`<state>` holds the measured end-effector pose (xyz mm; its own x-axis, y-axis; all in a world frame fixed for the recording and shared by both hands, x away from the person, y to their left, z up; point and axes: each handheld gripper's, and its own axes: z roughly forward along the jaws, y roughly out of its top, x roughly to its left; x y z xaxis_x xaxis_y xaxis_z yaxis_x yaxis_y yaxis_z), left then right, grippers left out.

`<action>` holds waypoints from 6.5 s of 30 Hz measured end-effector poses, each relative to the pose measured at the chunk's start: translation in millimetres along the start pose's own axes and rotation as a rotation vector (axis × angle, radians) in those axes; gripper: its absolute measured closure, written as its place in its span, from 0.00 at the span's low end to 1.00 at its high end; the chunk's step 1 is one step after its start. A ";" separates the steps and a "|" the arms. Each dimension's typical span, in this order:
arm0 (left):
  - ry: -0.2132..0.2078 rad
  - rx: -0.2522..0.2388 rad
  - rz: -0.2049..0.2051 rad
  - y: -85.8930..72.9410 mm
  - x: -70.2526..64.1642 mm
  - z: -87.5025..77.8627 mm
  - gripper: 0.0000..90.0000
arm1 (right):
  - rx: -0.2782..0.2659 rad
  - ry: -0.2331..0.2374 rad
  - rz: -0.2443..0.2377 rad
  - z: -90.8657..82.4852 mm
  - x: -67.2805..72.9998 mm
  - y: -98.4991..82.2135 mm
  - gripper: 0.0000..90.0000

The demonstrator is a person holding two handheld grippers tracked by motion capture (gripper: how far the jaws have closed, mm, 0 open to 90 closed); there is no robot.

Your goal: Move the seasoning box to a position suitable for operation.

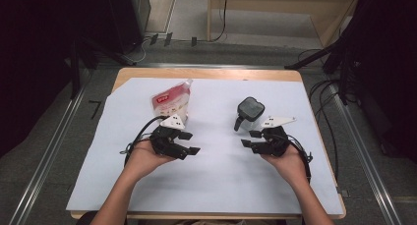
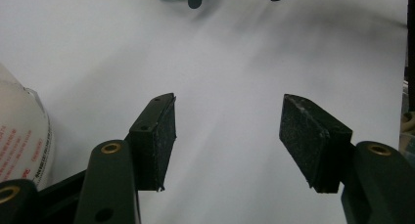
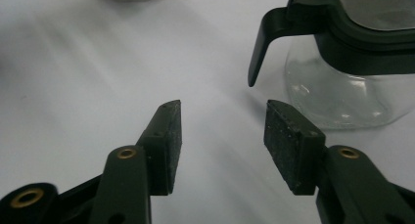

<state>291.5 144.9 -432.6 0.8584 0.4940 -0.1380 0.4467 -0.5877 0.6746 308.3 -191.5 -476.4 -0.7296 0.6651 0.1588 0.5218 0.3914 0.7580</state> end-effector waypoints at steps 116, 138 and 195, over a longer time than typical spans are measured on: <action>0.004 -0.022 -0.074 -4.5 10.1 -1.9 0.46 | -0.099 -0.085 -0.029 38.6 7.4 14.7 0.17; -0.004 -0.024 -0.066 -4.8 9.8 -0.4 0.47 | -0.050 -0.008 -0.098 69.8 49.1 12.6 0.17; -0.095 0.009 -0.067 0.3 -1.7 46.6 1.00 | 0.011 0.010 0.041 8.7 37.0 -5.0 1.00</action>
<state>301.9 114.0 -466.0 0.8462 0.4699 -0.2513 0.5062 -0.5614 0.6547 282.5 -163.3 -479.8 -0.7121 0.6742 0.1958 0.5561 0.3713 0.7436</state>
